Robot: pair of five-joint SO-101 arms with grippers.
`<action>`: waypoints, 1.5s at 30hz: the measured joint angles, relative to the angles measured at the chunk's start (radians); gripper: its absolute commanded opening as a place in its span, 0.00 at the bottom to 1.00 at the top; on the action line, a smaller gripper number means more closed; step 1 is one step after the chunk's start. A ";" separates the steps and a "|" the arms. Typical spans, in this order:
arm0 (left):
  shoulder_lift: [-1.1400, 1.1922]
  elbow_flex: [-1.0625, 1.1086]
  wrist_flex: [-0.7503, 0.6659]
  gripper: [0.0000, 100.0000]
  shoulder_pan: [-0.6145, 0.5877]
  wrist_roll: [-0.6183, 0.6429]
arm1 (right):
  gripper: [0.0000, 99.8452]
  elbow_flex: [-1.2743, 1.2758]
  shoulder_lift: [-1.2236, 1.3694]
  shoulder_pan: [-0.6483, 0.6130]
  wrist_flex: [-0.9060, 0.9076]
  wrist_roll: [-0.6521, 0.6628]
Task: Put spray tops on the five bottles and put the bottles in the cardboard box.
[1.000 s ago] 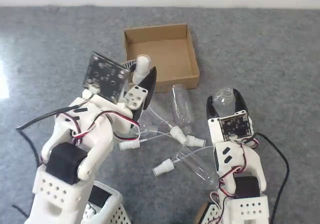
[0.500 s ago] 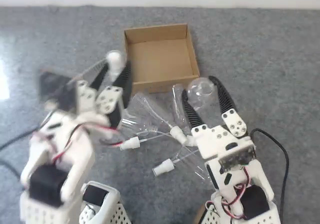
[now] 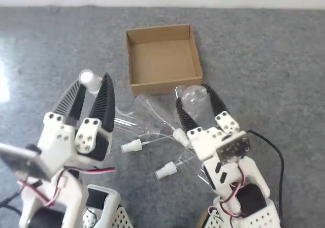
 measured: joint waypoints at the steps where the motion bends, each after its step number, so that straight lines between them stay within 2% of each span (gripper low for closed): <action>1: -0.014 0.009 -0.008 0.01 0.000 0.000 | 0.01 0.012 0.000 -0.025 0.000 -0.003; 7: -0.057 0.029 -0.020 0.01 0.000 0.008 | 0.01 0.080 0.000 -0.110 0.000 0.005; 14: -0.106 0.029 -0.020 0.01 0.000 0.009 | 0.01 0.153 0.000 -0.189 0.000 0.173; 21: -0.135 0.029 -0.017 0.01 0.000 0.009 | 0.01 0.181 0.002 -0.230 0.000 0.285; 37: -0.175 0.029 0.003 0.01 0.000 0.009 | 0.01 0.181 0.002 -0.232 0.000 0.304; 45: -0.175 0.063 0.003 0.01 0.109 0.009 | 0.01 0.187 0.002 -0.264 -0.021 0.304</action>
